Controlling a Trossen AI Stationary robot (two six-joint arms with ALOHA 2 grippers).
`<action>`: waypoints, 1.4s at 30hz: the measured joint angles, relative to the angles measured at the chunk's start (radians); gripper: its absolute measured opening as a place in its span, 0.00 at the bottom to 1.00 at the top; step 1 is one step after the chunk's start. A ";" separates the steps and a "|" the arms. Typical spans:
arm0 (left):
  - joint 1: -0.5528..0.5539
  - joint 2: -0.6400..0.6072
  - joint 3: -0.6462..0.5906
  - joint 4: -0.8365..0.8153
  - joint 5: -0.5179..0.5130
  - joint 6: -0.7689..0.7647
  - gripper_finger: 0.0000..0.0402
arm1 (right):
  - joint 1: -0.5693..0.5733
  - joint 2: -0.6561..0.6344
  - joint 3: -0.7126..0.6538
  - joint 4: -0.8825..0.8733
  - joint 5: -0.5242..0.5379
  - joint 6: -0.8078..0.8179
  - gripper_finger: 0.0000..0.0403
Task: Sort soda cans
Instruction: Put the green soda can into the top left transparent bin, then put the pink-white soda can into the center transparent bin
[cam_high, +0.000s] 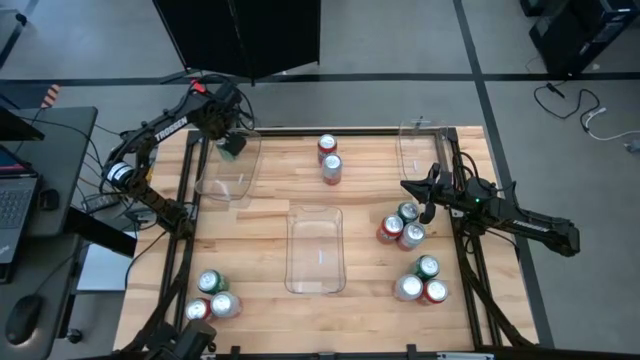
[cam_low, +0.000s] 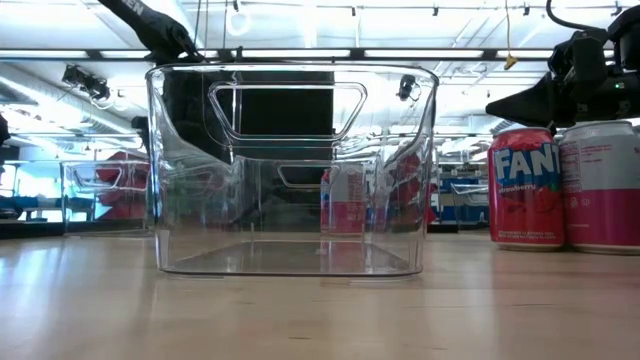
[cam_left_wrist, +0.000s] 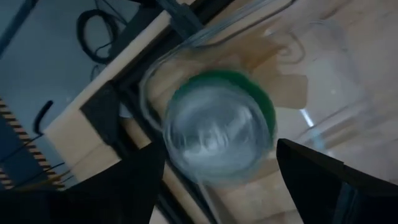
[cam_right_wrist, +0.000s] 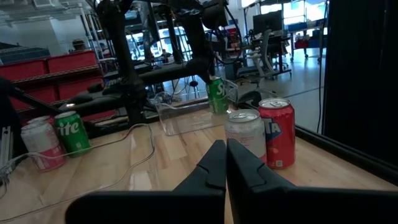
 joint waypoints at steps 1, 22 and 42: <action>0.000 0.000 0.004 -0.003 -0.010 0.007 0.78 | 0.000 0.000 0.000 0.000 0.000 0.000 0.00; -0.078 -0.015 0.203 -0.126 -0.035 0.139 0.56 | 0.000 0.000 0.000 0.000 0.000 0.000 0.00; -0.267 -0.429 -0.302 0.751 0.688 0.106 0.01 | 0.000 0.000 0.000 0.000 0.000 0.000 0.00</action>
